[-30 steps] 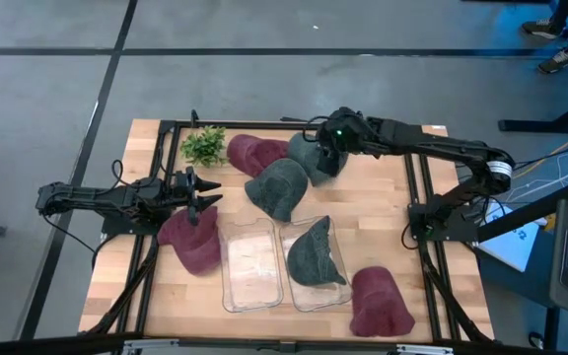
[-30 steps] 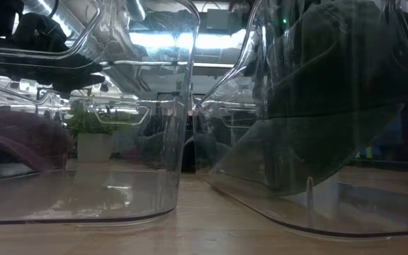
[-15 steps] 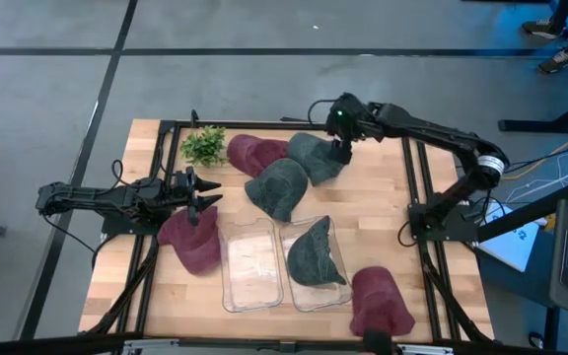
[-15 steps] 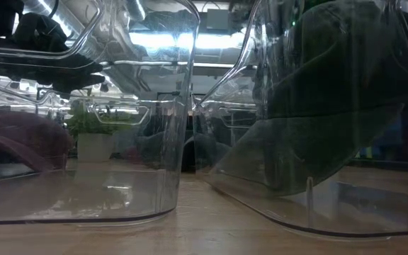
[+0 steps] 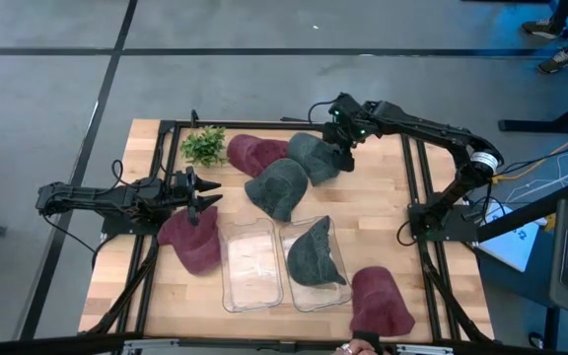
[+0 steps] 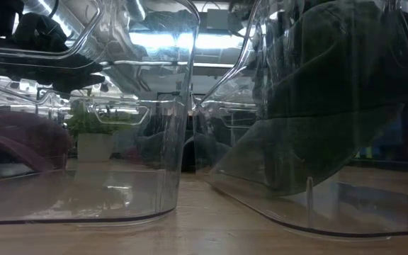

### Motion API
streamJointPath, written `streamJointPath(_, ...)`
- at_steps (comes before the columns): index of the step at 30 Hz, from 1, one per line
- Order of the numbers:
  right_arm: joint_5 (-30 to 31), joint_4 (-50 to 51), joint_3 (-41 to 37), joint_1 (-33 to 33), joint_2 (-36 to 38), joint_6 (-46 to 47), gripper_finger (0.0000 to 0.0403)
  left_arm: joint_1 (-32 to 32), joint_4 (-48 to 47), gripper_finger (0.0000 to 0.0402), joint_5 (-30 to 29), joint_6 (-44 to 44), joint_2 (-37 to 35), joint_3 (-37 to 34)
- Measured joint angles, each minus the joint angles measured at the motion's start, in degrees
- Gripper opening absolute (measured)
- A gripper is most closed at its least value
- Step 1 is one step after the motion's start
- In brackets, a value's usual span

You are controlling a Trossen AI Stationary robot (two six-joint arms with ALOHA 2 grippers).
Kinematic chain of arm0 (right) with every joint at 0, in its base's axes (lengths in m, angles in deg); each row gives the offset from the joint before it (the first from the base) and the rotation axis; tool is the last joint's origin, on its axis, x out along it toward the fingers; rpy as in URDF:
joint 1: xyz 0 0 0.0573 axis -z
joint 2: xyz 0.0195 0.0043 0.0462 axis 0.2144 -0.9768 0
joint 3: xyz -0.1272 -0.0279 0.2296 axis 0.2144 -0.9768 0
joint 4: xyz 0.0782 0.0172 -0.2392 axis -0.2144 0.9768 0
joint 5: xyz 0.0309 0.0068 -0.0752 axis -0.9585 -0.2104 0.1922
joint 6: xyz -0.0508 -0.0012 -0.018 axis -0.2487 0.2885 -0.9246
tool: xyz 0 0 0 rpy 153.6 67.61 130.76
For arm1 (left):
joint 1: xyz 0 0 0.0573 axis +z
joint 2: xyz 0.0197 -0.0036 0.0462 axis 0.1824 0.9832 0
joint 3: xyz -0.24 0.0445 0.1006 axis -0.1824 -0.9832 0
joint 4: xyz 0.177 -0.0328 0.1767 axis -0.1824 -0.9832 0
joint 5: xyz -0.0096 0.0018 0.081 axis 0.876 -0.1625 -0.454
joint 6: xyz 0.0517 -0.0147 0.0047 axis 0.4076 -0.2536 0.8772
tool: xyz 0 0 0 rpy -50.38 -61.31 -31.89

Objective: Pick & Place hat
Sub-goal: Put the top black cap into the right transparent bin

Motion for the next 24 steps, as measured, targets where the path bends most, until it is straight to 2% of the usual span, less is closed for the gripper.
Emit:
streamJointPath(5,-0.13,3.26,0.00,0.69,-1.37,1.18,0.0243,0.00,0.00,0.0185,0.00,0.00,-0.01,0.00)
streamJointPath(17,-0.19,3.54,-0.02,3.01,-9.83,18.90,0.0243,0.00,0.00,0.0185,0.00,0.00,0.00,0.00)
streamJointPath(24,-1.64,6.08,-0.29,2.98,-10.98,22.90,0.0243,-0.01,0.00,0.0185,0.00,0.00,-0.01,0.00)
